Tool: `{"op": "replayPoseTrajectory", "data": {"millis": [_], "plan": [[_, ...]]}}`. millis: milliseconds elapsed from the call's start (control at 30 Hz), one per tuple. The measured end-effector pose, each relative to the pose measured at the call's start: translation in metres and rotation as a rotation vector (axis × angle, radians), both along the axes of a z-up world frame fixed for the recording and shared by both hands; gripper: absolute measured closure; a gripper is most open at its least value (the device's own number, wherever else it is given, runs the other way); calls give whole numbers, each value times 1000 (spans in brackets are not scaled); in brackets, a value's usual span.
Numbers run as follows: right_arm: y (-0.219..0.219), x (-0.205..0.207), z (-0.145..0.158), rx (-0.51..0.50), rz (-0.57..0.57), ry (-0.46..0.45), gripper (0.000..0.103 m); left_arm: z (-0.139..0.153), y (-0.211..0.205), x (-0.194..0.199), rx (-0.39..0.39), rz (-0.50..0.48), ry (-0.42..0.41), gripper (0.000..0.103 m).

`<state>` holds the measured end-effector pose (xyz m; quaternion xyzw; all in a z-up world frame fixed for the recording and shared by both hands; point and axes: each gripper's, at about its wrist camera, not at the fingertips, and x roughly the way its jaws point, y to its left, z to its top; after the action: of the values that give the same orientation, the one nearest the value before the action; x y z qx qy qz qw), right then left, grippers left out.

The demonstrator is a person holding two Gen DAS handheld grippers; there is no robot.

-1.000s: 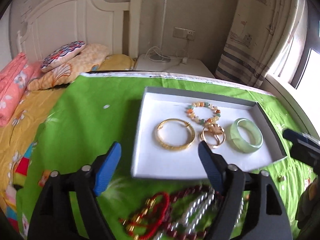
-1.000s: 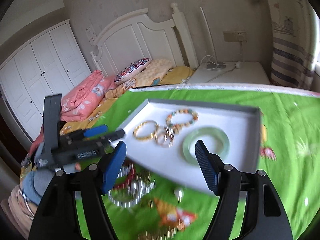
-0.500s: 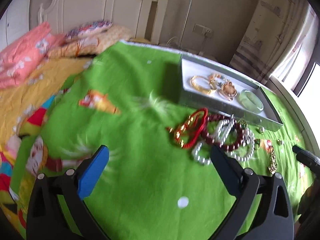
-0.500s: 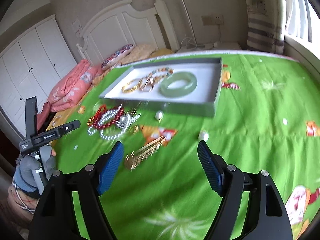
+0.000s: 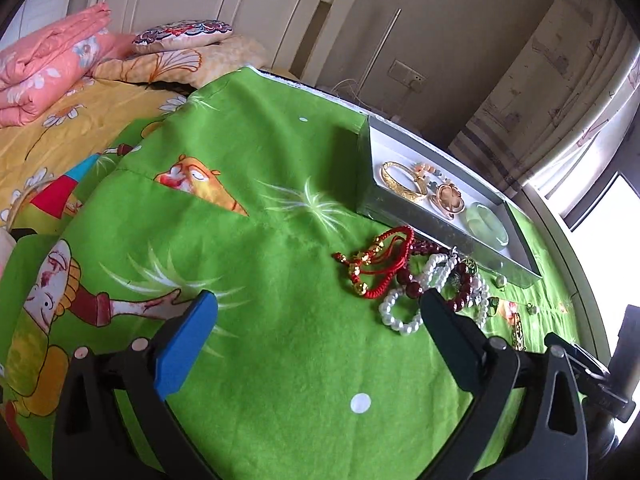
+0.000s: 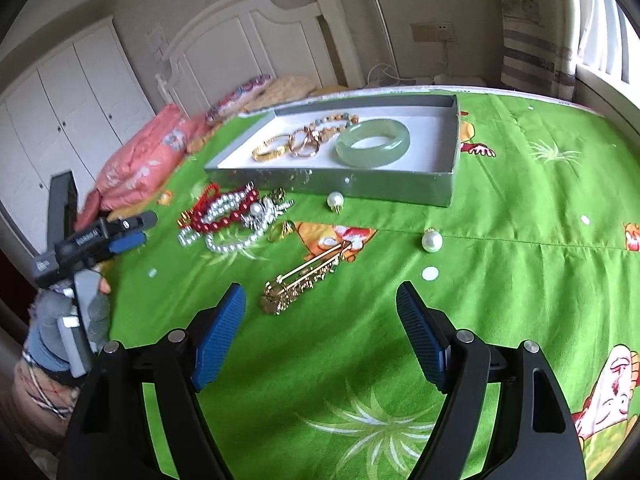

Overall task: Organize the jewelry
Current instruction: 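Lift both open grippers out of the box toward the remaining jewelry, then grasp the gold brooch pin with the right gripper while the left grasps the red string bracelet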

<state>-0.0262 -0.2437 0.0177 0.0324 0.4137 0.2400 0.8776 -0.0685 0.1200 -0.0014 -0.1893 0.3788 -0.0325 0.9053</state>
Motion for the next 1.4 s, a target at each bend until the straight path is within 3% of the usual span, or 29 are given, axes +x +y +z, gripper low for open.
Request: {"op": "replayPoseTrajectory", "data": {"millis": [67, 167, 433, 600, 667, 800, 1067, 1100, 1167, 1267, 1333, 1400], "plan": [[12, 0, 0, -47, 10, 4, 28, 0, 0, 0, 0, 1, 0, 2], [29, 3, -2, -39, 26, 32, 28, -1, 0, -1, 1, 2, 0, 2], [74, 19, -15, -294, 9, 10, 26, -1, 1, -1, -7, 4, -3, 2], [52, 23, -15, -296, -5, 5, 27, -1, 1, -3, -5, -7, -6, 2], [35, 22, -15, -279, -23, 12, 35, 0, -1, -3, -2, -18, -8, 2], [14, 16, -14, -268, -46, 14, 38, 1, -7, -1, 12, -36, -5, 2], [31, 22, -14, -270, -4, 0, 39, 0, -19, 4, 78, -59, 27, 2], [34, 22, -14, -275, 3, -5, 41, 0, -21, 5, 88, -61, 32, 2], [36, 19, -12, -275, 13, -8, 56, -1, -26, 7, 134, -73, 52, 2], [30, 15, -12, -263, 6, -16, 65, -4, -40, 12, 252, -105, 100, 2], [25, 12, -12, -257, -2, -22, 81, -7, -50, 13, 329, -123, 127, 2], [21, 10, -11, -244, 3, -27, 81, -8, -54, 14, 359, -133, 134, 2]]}}
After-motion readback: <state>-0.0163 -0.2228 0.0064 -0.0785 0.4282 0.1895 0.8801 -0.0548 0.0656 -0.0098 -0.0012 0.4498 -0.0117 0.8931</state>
